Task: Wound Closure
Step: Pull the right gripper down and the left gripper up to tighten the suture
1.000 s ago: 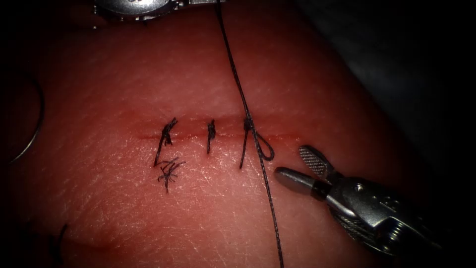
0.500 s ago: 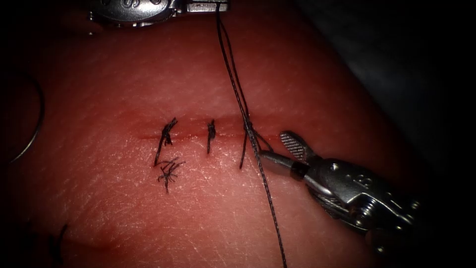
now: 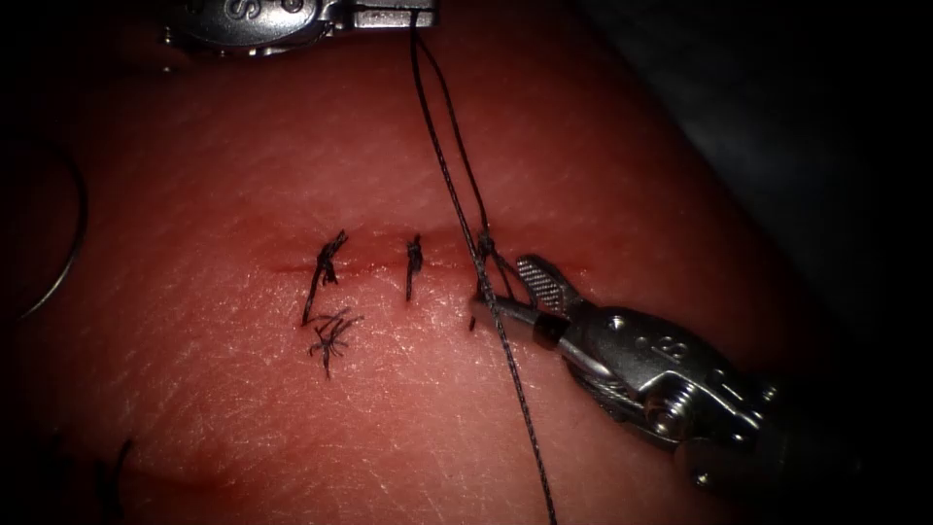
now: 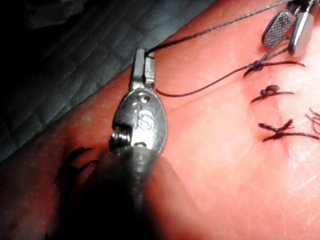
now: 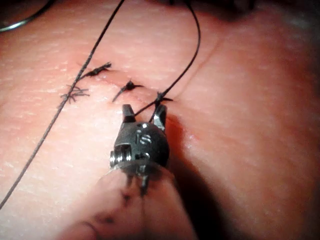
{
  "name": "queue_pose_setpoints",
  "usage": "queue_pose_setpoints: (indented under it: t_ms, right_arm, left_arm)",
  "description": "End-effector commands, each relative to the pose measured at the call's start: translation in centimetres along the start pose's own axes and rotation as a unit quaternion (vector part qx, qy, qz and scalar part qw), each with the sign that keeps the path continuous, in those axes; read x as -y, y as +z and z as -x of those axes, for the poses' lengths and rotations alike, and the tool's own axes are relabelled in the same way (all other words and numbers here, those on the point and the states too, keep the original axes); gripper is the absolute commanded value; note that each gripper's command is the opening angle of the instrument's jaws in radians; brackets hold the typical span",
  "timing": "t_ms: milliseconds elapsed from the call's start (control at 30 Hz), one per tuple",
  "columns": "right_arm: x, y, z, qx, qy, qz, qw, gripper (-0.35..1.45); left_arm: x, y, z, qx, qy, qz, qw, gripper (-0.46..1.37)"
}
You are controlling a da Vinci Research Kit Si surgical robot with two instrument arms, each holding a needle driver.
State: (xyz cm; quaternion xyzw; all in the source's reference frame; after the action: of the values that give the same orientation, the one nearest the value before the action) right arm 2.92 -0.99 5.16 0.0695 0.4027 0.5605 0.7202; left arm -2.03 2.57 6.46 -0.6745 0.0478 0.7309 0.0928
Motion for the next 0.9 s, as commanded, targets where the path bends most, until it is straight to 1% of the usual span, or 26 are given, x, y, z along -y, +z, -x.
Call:
queue_pose_setpoints:
  t_ms: [33,167,333,633,867,900]
  right_arm:
    - [-0.01,0.0,-0.01,0.0,0.001,0.001,1.0,0.32]
    - [-0.01,0.0,0.0,0.0,0.0,0.001,1.0,0.23]
    - [-0.01,0.03,0.0,-0.001,0.0,0.002,1.0,0.2]
    - [0.01,0.09,-0.02,-0.002,0.007,0.005,1.0,0.02]
    - [0.01,0.1,-0.03,-0.002,0.011,0.005,1.0,-0.22]
    - [0.01,0.1,-0.03,-0.002,0.01,0.005,1.0,-0.31]
  left_arm:
    - [0.01,0.01,0.02,0.0,0.0,0.001,1.0,-0.35]
    - [0.01,0.02,0.03,0.001,0.0,-0.001,1.0,-0.35]
    - [0.01,0.01,0.03,0.001,0.0,0.0,1.0,-0.35]
    - [-0.02,0.01,0.06,0.001,-0.001,0.0,1.0,-0.35]
    - [-0.06,0.0,0.07,0.002,-0.002,-0.001,1.0,-0.35]
    - [-0.06,0.0,0.08,0.001,-0.002,-0.001,1.0,-0.35]
